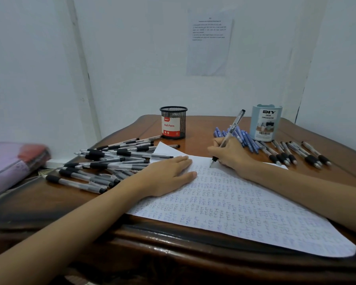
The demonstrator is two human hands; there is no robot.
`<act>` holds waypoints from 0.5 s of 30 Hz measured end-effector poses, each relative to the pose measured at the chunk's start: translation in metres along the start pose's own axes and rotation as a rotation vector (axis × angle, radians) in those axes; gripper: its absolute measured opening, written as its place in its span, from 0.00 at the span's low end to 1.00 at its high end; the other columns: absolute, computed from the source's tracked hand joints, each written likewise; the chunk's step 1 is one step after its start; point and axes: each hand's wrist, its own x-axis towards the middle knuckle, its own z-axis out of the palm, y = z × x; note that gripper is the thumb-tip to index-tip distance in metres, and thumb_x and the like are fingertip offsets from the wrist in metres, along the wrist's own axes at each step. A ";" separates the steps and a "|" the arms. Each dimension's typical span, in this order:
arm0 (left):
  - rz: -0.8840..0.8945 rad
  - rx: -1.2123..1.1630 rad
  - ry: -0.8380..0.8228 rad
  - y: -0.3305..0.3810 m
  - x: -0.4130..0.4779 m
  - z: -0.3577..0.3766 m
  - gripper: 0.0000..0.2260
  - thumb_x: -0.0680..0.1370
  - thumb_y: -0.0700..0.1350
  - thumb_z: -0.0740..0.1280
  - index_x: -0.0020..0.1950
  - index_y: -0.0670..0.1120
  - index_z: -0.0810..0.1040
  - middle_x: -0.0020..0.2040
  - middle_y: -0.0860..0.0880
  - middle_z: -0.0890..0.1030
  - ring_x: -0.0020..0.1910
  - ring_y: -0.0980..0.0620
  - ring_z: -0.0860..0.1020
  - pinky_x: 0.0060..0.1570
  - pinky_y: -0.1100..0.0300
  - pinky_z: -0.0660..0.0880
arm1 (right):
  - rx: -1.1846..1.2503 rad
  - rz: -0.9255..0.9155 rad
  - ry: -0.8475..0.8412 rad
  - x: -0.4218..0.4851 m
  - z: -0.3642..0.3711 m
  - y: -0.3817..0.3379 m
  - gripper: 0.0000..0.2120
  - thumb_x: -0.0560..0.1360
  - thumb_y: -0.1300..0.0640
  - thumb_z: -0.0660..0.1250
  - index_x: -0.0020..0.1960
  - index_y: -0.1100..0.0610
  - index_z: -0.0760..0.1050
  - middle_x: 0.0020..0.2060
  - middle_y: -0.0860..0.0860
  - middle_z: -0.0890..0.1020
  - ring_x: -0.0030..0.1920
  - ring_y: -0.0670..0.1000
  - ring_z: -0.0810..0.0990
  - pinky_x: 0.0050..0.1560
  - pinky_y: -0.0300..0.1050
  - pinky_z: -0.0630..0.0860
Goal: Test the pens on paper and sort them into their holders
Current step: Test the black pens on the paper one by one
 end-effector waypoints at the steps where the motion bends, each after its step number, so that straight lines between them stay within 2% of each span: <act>1: 0.000 0.001 0.004 0.000 0.000 0.000 0.27 0.80 0.59 0.47 0.77 0.51 0.50 0.77 0.53 0.52 0.75 0.54 0.54 0.71 0.58 0.51 | -0.001 -0.015 0.005 0.000 0.000 0.000 0.20 0.72 0.70 0.63 0.26 0.57 0.60 0.23 0.51 0.62 0.22 0.42 0.61 0.30 0.36 0.63; 6: 0.007 0.002 0.014 0.000 0.000 0.001 0.27 0.80 0.59 0.48 0.77 0.51 0.51 0.77 0.53 0.53 0.75 0.54 0.55 0.71 0.59 0.52 | 0.001 -0.010 -0.002 0.001 0.000 0.000 0.20 0.72 0.69 0.63 0.26 0.57 0.61 0.22 0.51 0.63 0.20 0.41 0.62 0.26 0.31 0.61; 10: 0.002 0.008 0.010 -0.001 0.001 0.000 0.27 0.80 0.59 0.47 0.77 0.51 0.51 0.77 0.53 0.53 0.75 0.54 0.55 0.71 0.59 0.52 | -0.005 -0.025 0.019 0.000 0.001 -0.001 0.21 0.72 0.70 0.62 0.26 0.57 0.59 0.23 0.51 0.62 0.26 0.45 0.61 0.30 0.36 0.61; 15: 0.006 0.004 0.007 0.000 0.000 0.000 0.27 0.81 0.59 0.48 0.77 0.50 0.51 0.77 0.53 0.52 0.75 0.54 0.54 0.71 0.59 0.52 | -0.019 -0.052 0.017 0.000 0.002 0.000 0.20 0.72 0.69 0.64 0.26 0.57 0.61 0.23 0.51 0.64 0.26 0.44 0.63 0.33 0.38 0.65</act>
